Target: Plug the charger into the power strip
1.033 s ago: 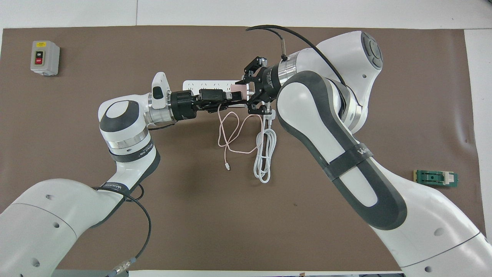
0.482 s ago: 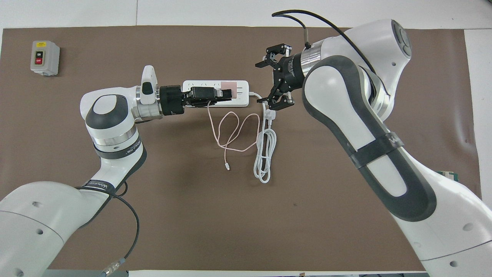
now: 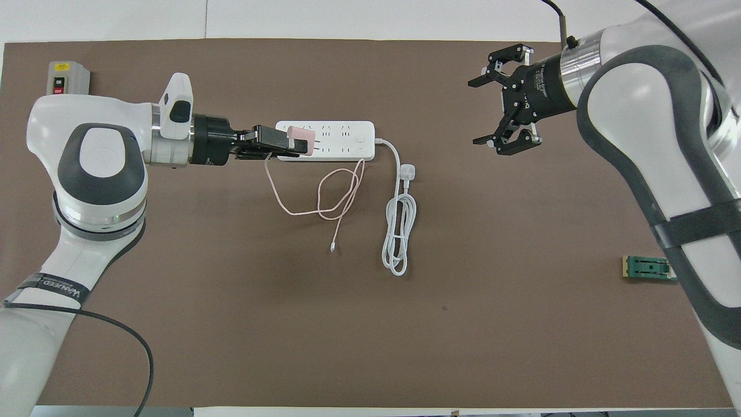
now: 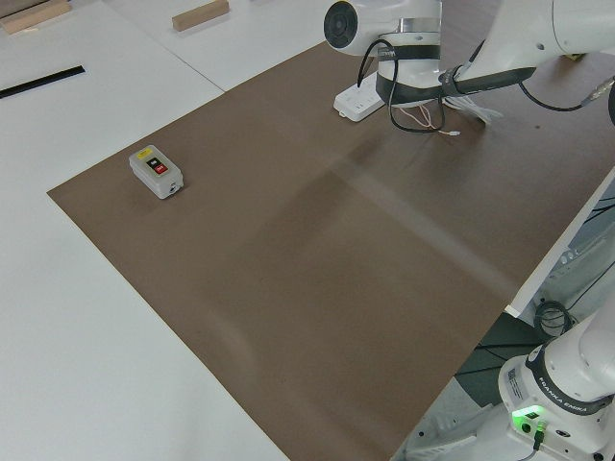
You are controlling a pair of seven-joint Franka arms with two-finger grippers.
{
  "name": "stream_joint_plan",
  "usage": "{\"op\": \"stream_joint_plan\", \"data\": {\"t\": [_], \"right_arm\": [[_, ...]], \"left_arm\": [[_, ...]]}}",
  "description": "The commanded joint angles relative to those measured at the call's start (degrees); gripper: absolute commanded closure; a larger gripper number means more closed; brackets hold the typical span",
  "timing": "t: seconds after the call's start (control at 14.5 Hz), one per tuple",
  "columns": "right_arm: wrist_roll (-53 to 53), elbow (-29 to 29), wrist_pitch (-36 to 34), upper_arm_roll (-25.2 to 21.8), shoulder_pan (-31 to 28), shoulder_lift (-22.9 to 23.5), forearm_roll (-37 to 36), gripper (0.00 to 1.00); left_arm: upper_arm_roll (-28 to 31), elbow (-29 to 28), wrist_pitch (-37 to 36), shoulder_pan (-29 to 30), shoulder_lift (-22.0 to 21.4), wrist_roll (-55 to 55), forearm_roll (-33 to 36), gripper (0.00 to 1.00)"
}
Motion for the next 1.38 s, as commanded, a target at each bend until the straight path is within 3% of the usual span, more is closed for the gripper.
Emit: {"op": "stream_joint_plan", "data": {"t": [0.0, 0.28, 0.41, 0.69, 0.83, 1.03, 1.24, 1.31], "right_arm": [[-7.63, -0.57, -4.93, 0.52, -2.91, -2.22, -4.08, 0.00], [-21.16, -0.40, -12.41, 0.52, -5.29, -4.07, -10.84, 0.00], [-31.07, -0.66, -14.70, 0.52, -6.26, -5.30, -15.67, 0.00], [-51.46, -2.23, -16.38, 0.52, -7.22, -8.72, -24.99, 0.00], [-62.80, -4.34, -16.20, 0.52, -8.36, -11.26, -27.90, 0.00], [-76.26, -6.45, -16.11, 0.52, -9.42, -14.87, -31.15, 0.00], [-86.21, -6.99, -16.38, 0.51, -9.77, -17.95, -34.05, 0.00], [-88.41, -7.07, -16.73, 0.43, -9.51, -18.91, -34.93, 0.00]], "left_arm": [[3.33, -0.33, -2.73, 0.14, -4.18, -8.28, 12.79, 1.00], [6.95, 10.28, -16.59, 0.31, -4.46, -22.60, 32.48, 1.00], [7.13, 14.26, -22.16, 0.57, -4.28, -24.65, 38.92, 1.00], [7.66, 15.05, -25.51, 1.72, -6.21, -27.02, 44.98, 1.00], [7.66, 18.73, -26.31, 2.16, -5.43, -26.07, 47.10, 1.00], [7.74, 21.82, -29.03, 2.25, -6.21, -25.89, 56.06, 1.00], [7.40, 22.70, -29.21, 1.89, -5.60, -29.11, 56.17, 1.00], [7.22, 22.79, -29.21, 1.72, -5.60, -36.36, 55.91, 1.00]]}}
